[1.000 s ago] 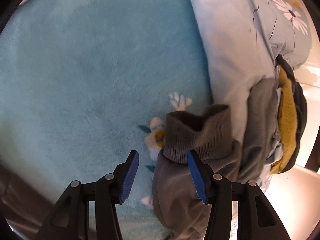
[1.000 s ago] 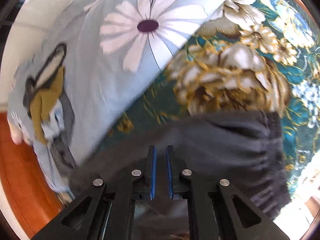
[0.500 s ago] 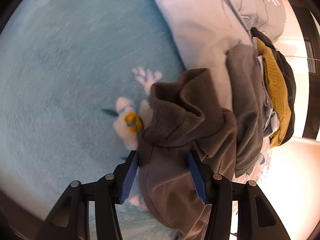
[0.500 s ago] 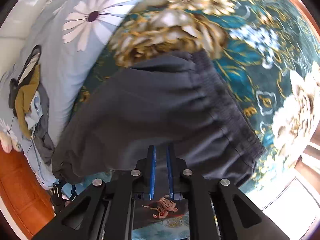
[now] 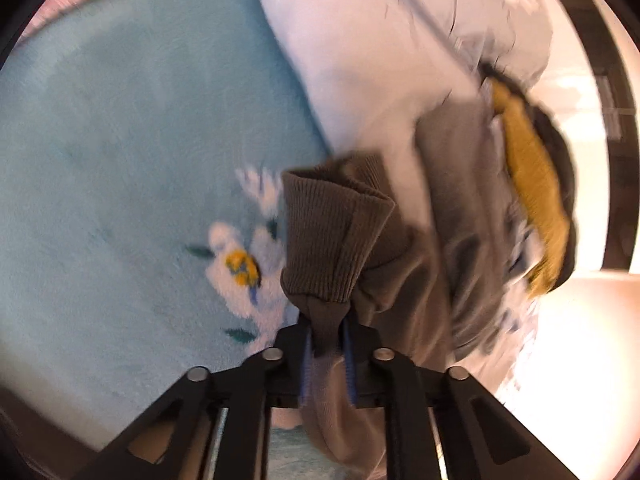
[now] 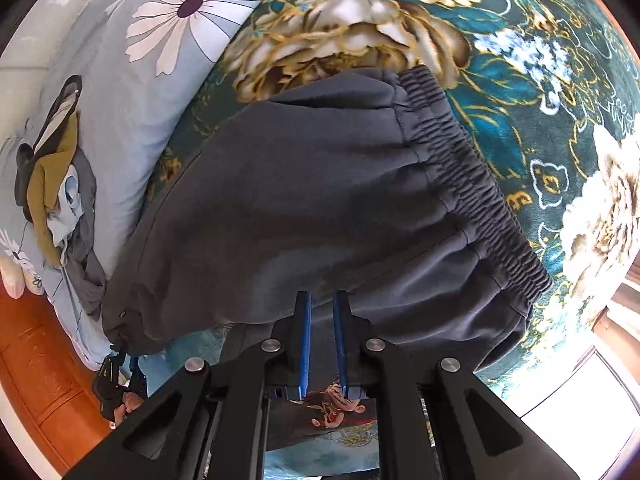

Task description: Fold clothes

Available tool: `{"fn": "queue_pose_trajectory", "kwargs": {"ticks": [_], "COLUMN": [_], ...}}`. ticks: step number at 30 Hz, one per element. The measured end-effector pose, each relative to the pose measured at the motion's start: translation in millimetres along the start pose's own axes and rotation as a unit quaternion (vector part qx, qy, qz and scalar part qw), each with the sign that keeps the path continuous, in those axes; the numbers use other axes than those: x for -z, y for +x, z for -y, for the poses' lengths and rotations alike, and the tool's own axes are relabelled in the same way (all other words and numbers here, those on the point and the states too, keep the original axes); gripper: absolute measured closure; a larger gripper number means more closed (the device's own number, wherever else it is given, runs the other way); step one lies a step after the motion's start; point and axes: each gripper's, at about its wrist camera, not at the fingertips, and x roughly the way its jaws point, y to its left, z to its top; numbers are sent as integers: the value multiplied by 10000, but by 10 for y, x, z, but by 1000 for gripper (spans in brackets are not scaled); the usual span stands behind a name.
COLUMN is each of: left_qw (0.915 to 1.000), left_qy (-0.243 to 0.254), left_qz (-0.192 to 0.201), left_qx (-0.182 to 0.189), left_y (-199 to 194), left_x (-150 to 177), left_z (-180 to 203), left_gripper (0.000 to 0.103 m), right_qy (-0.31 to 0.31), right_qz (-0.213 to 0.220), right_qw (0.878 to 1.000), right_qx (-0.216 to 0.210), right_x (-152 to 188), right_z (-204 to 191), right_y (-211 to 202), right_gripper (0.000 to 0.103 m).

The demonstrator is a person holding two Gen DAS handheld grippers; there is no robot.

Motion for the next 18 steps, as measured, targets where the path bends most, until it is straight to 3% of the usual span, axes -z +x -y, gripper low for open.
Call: {"fn": "queue_pose_trajectory", "kwargs": {"ticks": [4, 6, 11, 16, 18], "left_qw": [9984, 9986, 9961, 9975, 9965], "left_qy": [147, 250, 638, 463, 517], "left_qz": [547, 442, -7, -242, -391], "left_qx": [-13, -143, -612, -467, -526], "left_y": [-435, -464, -105, -237, -329], "left_x": [-185, -411, -432, -473, -427], "left_z": [-130, -312, -275, -276, -253], "left_gripper": [93, 93, 93, 88, 80], "right_qy": [-14, 55, 288, 357, 366], "right_qz": [46, 31, -53, -87, -63], "right_qw": [10000, 10000, 9996, 9993, 9993], "right_qx": [-12, 5, -20, -47, -89], "right_x": [-6, -13, 4, 42, 50], "right_z": [54, 121, 269, 296, 296], "right_y": [-22, -29, 25, 51, 33], "right_gripper": [92, 92, 92, 92, 92]}}
